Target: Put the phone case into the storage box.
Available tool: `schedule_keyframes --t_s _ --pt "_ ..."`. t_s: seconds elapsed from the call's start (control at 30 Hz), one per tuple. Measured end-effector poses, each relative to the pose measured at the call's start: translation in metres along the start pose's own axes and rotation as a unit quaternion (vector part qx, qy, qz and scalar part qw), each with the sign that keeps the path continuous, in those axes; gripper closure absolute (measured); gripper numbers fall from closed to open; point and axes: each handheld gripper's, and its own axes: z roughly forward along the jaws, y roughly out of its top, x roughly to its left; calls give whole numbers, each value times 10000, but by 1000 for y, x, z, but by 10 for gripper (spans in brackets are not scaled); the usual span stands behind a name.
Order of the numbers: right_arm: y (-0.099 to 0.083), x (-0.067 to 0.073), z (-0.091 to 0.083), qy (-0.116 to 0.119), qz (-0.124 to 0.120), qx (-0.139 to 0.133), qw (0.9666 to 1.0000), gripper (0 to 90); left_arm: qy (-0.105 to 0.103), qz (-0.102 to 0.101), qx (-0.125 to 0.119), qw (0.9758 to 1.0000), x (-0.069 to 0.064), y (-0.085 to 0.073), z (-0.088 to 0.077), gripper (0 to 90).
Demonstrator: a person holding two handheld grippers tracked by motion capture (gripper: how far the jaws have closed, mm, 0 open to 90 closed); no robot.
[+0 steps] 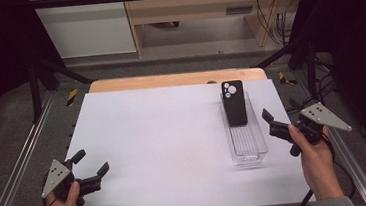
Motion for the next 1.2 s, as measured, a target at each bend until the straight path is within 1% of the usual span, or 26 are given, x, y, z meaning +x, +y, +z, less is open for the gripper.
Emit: schedule_keyframes --t_s 0.1,0.37,0.53,0.6,0.73,0.87,1.0,1.07,1.2 --pt "-5 3 -3 34 -73 17 10000 59 -2 -8 -15 10000 0 0 0 30" --pt "-21 8 -10 118 -157 112 9997 57 1 -33 -25 10000 -1 0 0 25" --pt "-34 7 -14 81 -54 196 9998 60 -24 -25 -23 10000 0 0 -1 24" --pt "-39 7 -15 118 -23 232 9997 67 -22 -29 -28 10000 0 0 -1 24" --pt "-46 9 -19 172 24 151 9997 70 -11 -63 -73 10000 0 0 -2 24" --pt "-52 13 -21 226 -9 116 9997 57 -12 -69 -69 10000 0 0 -2 24" --pt "-57 15 -23 217 -13 54 9997 44 -4 -98 -105 9999 0 1 -3 24" --pt "-58 16 -25 172 1 13 9999 31 -7 -123 -126 9998 0 1 -3 24" --pt "-62 19 -28 219 46 -22 9997 27 -21 -111 -102 9999 1 1 -3 24"
